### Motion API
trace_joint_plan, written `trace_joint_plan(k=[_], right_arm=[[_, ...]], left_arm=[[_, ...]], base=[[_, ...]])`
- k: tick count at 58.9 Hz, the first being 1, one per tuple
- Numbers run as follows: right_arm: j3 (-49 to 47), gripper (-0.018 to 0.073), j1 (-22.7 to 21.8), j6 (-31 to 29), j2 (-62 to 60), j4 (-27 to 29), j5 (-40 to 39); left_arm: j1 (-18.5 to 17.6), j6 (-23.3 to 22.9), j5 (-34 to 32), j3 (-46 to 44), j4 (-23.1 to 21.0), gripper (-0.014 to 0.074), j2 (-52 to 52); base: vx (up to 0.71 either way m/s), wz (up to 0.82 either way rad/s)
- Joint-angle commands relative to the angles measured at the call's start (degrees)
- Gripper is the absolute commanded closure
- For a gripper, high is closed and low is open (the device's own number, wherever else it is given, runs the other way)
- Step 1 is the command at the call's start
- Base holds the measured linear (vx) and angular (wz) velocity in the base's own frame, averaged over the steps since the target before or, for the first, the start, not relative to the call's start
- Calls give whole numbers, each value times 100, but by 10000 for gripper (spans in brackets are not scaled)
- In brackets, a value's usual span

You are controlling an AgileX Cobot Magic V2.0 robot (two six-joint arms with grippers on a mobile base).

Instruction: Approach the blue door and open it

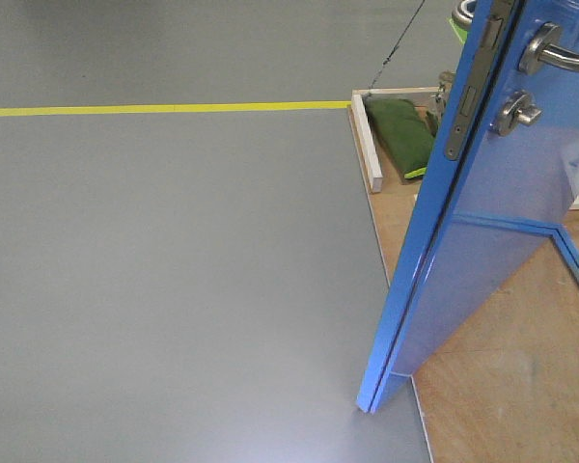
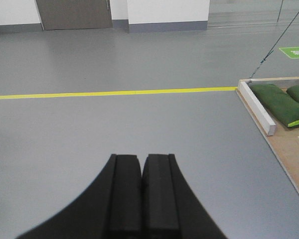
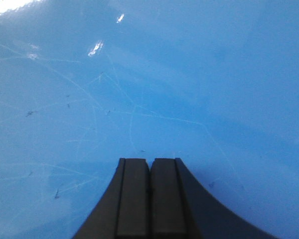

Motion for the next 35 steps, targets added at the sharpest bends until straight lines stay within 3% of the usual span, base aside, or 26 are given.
trace_joint_plan(k=[1, 35], right_arm=[[-183, 551, 12, -87, -170, 53, -162], [-183, 551, 12, -93, -170, 53, -168]], left_arm=[[-35, -37, -462, -172, -13, 524, -75], [-35, -37, -462, -172, -13, 524, -75]], base=[[0, 0], [4, 4]])
